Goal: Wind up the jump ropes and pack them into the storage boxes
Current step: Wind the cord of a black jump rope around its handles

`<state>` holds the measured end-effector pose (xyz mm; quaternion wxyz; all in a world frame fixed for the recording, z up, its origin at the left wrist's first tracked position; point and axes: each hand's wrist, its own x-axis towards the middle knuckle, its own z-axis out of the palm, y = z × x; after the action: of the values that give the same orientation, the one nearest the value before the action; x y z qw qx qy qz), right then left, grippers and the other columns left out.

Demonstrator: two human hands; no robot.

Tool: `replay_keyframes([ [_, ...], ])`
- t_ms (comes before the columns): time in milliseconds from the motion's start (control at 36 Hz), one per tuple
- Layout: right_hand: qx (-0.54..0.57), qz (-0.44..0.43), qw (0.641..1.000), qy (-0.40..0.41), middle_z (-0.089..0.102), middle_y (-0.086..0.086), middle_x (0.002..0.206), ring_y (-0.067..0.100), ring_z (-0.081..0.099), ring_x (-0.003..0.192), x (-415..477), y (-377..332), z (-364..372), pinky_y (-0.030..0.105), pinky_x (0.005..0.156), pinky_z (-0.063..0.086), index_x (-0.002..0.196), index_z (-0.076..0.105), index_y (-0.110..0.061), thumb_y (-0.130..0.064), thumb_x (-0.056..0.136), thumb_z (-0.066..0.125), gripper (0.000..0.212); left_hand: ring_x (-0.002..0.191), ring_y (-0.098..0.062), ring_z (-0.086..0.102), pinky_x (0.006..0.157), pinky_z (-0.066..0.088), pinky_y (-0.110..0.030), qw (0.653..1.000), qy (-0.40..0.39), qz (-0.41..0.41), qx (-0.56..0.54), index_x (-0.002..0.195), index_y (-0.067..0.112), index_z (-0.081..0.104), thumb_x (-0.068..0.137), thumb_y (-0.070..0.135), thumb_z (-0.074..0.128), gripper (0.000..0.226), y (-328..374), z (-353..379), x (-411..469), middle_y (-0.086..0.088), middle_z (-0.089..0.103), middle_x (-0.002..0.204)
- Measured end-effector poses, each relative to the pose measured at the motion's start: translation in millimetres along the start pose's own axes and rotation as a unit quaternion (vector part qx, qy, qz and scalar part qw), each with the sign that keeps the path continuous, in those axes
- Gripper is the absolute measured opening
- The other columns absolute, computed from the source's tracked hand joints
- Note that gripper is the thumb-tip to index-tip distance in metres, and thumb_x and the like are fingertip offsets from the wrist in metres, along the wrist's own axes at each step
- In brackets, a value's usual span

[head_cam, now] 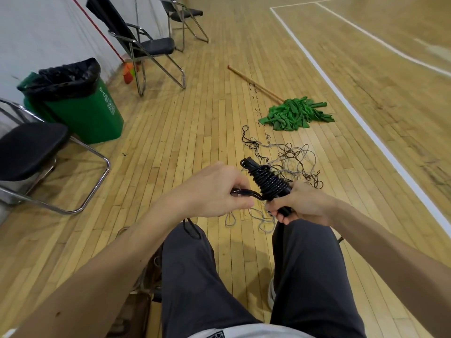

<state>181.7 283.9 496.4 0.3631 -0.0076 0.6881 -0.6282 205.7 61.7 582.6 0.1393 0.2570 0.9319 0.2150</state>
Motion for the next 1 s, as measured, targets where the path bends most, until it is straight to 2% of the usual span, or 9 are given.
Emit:
replay_keyframes([
  [111, 0.007, -0.003, 1.000, 0.002, 0.062, 0.012, 0.072, 0.018, 0.057, 0.058, 0.2, 3.0, 5.5, 0.024, 0.052, 0.051, 0.089, 0.061, 0.001, 0.005, 0.086, 0.071, 0.011, 0.060, -0.004, 0.043, 0.061, 0.035, -0.027, 0.986, 0.022, 0.043, 0.162, 0.098, 0.023, 0.072, 0.097, 0.041, 0.062, 0.020, 7.9, -5.9, 2.2, 0.016, 0.044, 0.062],
  [194, 0.011, 0.005, 1.000, -0.005, 0.062, 0.013, 0.072, 0.018, 0.056, 0.058, 0.9, 5.8, 12.3, 0.024, 0.051, 0.050, 0.088, 0.061, 0.001, 0.006, 0.087, 0.070, 0.010, 0.074, -0.007, 0.042, 0.068, 0.037, -0.026, 0.965, 0.036, 0.097, 0.242, 0.111, 0.028, 0.069, 0.100, 0.046, 0.054, 0.026, 14.9, -9.7, 4.2, 0.016, 0.049, 0.079],
  [333, -0.009, 0.033, 0.999, -0.013, 0.063, 0.012, 0.071, 0.019, 0.058, 0.059, 3.3, 4.9, 24.3, 0.024, 0.051, 0.051, 0.093, 0.064, 0.003, 0.004, 0.087, 0.071, 0.009, 0.081, -0.009, 0.050, 0.065, 0.042, -0.027, 0.940, 0.028, 0.146, 0.308, 0.106, 0.024, 0.065, 0.100, 0.051, 0.047, 0.033, 24.1, -11.3, 11.6, 0.011, 0.057, 0.090],
  [417, -0.038, 0.038, 0.998, -0.030, 0.064, 0.012, 0.072, 0.019, 0.059, 0.058, 3.5, 4.3, 33.2, 0.025, 0.052, 0.051, 0.087, 0.066, 0.001, 0.002, 0.087, 0.072, 0.006, 0.079, -0.010, 0.047, 0.060, 0.031, -0.024, 0.931, 0.039, 0.168, 0.321, 0.103, 0.021, 0.067, 0.098, 0.053, 0.049, 0.038, 28.5, -11.0, 16.8, 0.010, 0.057, 0.089],
  [472, -0.061, 0.037, 0.996, -0.046, 0.064, 0.011, 0.072, 0.019, 0.060, 0.059, 1.9, 4.7, 40.2, 0.025, 0.054, 0.052, 0.087, 0.067, 0.001, 0.001, 0.088, 0.072, 0.005, 0.083, -0.011, 0.053, 0.058, 0.026, -0.024, 0.929, 0.046, 0.179, 0.321, 0.102, 0.020, 0.069, 0.096, 0.055, 0.052, 0.039, 28.3, -11.9, 21.0, 0.010, 0.060, 0.092],
  [528, -0.096, 0.034, 0.993, -0.060, 0.065, 0.010, 0.071, 0.019, 0.060, 0.058, -0.9, 5.0, 46.6, 0.025, 0.055, 0.054, 0.088, 0.068, 0.001, 0.000, 0.088, 0.072, 0.005, 0.081, -0.010, 0.047, 0.055, 0.023, -0.023, 0.931, 0.043, 0.177, 0.316, 0.099, 0.020, 0.068, 0.092, 0.058, 0.055, 0.041, 25.8, -13.1, 25.0, 0.013, 0.053, 0.085],
  [694, -0.150, 0.029, 0.985, -0.086, 0.064, 0.009, 0.070, 0.018, 0.060, 0.057, -10.5, 5.1, 54.9, 0.025, 0.055, 0.054, 0.082, 0.067, -0.002, 0.000, 0.086, 0.072, 0.007, 0.071, -0.008, 0.044, 0.054, 0.027, -0.020, 0.950, 0.022, 0.124, 0.284, 0.084, 0.021, 0.062, 0.072, 0.070, 0.068, 0.051, 14.3, -15.5, 36.2, 0.015, 0.042, 0.066],
  [889, -0.198, 0.014, 0.974, -0.106, 0.064, 0.004, 0.065, 0.016, 0.058, 0.055, -19.1, 6.7, 57.7, 0.024, 0.054, 0.053, 0.076, 0.065, -0.006, -0.001, 0.086, 0.072, 0.013, 0.080, -0.005, 0.044, 0.065, 0.037, -0.025, 0.991, 0.001, 0.051, 0.126, 0.090, 0.025, 0.056, 0.061, 0.062, 0.083, 0.055, -8.8, -11.8, 43.1, 0.017, 0.049, 0.083],
  [1000, -0.217, 0.001, 0.970, -0.106, 0.064, 0.008, 0.066, 0.016, 0.058, 0.051, -22.2, 6.3, 55.2, 0.025, 0.052, 0.052, 0.078, 0.066, -0.002, -0.001, 0.084, 0.072, 0.009, 0.064, -0.011, 0.043, 0.061, 0.036, -0.031, 0.999, -0.029, 0.017, 0.003, 0.076, 0.021, 0.055, 0.061, 0.052, 0.089, 0.048, -24.3, -3.1, 45.2, 0.008, 0.051, 0.069],
])
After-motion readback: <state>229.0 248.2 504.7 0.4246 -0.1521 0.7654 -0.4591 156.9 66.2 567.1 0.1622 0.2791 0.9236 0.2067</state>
